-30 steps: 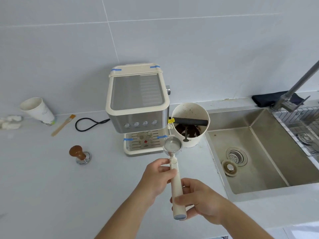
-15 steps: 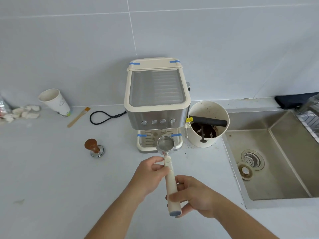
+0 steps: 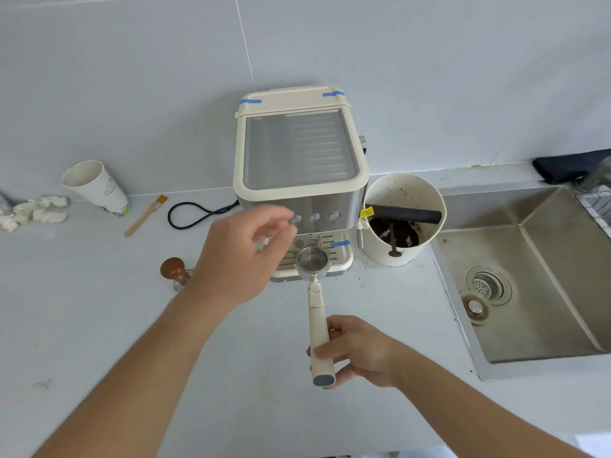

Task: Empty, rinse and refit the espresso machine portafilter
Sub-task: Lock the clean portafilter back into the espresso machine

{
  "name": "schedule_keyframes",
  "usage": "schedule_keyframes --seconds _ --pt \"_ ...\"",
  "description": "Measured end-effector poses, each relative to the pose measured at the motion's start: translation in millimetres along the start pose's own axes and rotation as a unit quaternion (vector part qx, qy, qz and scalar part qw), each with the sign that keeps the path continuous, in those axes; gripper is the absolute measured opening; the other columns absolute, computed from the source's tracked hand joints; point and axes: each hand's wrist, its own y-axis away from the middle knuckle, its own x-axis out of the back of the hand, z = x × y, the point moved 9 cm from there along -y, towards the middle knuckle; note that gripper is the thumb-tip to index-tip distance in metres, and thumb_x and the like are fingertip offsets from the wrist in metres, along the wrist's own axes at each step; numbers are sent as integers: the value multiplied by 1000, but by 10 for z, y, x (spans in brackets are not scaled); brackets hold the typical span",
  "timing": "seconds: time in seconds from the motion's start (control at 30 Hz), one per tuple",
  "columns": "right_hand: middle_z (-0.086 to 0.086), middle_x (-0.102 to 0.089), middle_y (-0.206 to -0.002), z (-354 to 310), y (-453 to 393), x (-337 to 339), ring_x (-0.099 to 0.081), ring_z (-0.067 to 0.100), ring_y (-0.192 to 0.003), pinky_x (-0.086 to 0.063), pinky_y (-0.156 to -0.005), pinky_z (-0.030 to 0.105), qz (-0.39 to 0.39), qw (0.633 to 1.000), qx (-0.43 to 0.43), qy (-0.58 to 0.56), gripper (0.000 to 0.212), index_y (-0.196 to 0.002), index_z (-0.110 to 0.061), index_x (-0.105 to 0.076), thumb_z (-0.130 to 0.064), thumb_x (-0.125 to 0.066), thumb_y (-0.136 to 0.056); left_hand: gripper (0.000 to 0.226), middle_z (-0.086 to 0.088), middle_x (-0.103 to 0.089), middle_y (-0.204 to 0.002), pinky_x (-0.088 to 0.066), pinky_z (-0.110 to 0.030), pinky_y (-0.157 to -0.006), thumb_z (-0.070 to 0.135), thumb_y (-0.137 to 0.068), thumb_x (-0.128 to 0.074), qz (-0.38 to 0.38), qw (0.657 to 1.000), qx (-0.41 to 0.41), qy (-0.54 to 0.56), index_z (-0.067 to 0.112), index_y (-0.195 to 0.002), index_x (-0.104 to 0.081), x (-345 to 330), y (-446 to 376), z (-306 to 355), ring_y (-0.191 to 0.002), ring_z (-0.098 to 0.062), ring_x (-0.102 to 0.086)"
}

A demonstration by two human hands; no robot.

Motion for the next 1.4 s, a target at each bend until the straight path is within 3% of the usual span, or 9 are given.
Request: schedule_keyframes --seconds 0.13,0.2,0.3,0.37,0.5,0.67,0.83,1.0,1.4 --pt "14 -68 -106 -72 -68 0 -68 27 -87 -60 -67 41 2 1000 8 -3 22 -107 -3 -61 3 -67 -87 16 9 -69 -88 -39 0 -78 20 -90 -66 1 994 -104 -46 11 -101 -74 95 -327 247 -83 18 -59" --pt "13 -69 -105 -119 -106 0 -69 27 -89 -60 -68 41 1 1000 14 -5 24 -110 -2 -61 3 -67 -87 20 3 -71 -92 -40 -4 -81 23 -91 -63 -1 986 -146 -85 10 -100 -74 103 -490 323 -87 8 -61" --pt "11 -69 -106 -216 -148 17 -68 27 -90 -60 -69 42 -1 1000 27 -2 29 -115 -2 -61 3 -67 -87 26 -1 -74 -100 -48 -25 -87 30 -92 -58 -21 976 -181 -116 11 -102 -73 51 -718 399 -94 -11 -65" --pt "10 -69 -106 -280 -171 27 -67 27 -92 -60 -69 42 -3 999 36 -1 30 -115 -4 -61 4 -67 -87 31 0 -73 -109 -48 -34 -93 36 -92 -56 -59 974 -171 -134 14 -109 -71 -55 -869 385 -105 -16 -65" --pt "11 -68 -106 -361 -221 27 -68 29 -93 -60 -70 44 -1 999 49 -20 30 -113 -7 -61 4 -67 -86 43 2 -63 -131 -43 -34 -102 46 -90 -52 -128 961 -164 -181 20 -123 -64 -295 -1015 269 -125 -14 -55" --pt "11 -67 -106 -453 -246 56 -68 30 -93 -60 -66 42 -1 997 66 -31 33 -116 -7 -59 5 -66 -87 39 4 -58 -138 -41 -33 -104 43 -92 -55 -130 966 -148 -166 25 -126 -61 -363 -1066 176 -132 -10 -48" --pt "11 -66 -105 -524 -283 78 -67 31 -93 -60 -65 41 -3 996 76 -39 37 -120 -9 -59 6 -67 -86 39 7 -53 -143 -37 -28 -104 43 -92 -57 -124 968 -144 -162 29 -128 -61 -362 -1079 140 -134 -5 -44" --pt "13 -66 -108 -593 -365 72 -67 32 -95 -60 -66 42 -2 996 82 -45 36 -118 -10 -60 4 -68 -85 41 9 -53 -143 -40 -37 -107 47 -89 -54 -125 972 -133 -146 32 -126 -61 -361 -1115 106 -133 -7 -47" --pt "11 -64 -108 -696 -571 -91 -66 26 -92 -61 -69 42 27 987 119 -107 45 -124 -11 -56 3 -73 -84 39 9 -55 -142 -41 -37 -107 47 -90 -54 -122 974 -128 -143 32 -125 -62 -366 -1137 85 -133 -6 -46"
